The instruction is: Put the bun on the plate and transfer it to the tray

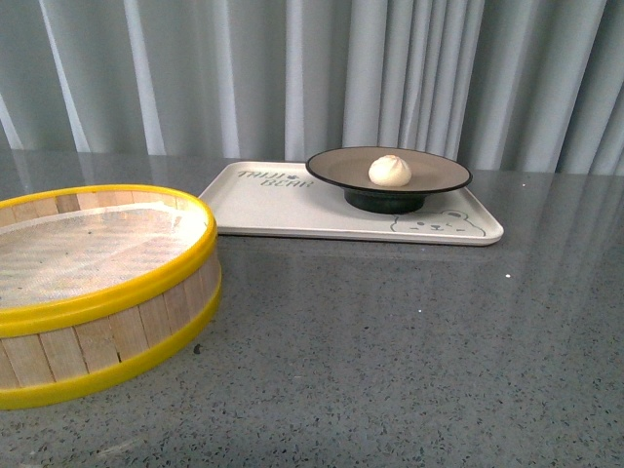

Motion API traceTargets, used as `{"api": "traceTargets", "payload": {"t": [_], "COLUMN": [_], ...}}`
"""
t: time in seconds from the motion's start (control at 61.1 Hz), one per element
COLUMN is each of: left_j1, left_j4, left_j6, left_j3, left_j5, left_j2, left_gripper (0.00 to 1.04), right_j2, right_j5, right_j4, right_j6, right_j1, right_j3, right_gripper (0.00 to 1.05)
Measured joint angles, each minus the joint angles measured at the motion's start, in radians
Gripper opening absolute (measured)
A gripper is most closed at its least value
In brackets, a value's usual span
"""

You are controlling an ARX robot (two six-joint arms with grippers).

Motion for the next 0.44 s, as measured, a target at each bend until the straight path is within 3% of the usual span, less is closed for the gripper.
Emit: {"api": "traceTargets", "payload": {"t": [0.442], "left_j1": [0.000], "left_j4": [0.000], "left_j6": [0.000], "left_j3": [0.000], "left_j5": [0.000], "left_j2": [0.000], "left_gripper": [0.98], "right_j2": [0.000], "right_j5": [0.000], "right_j4": [0.000], "right_j6": [0.000], "right_j1": [0.000], "right_j3": [0.000], "right_gripper": [0.96]}}
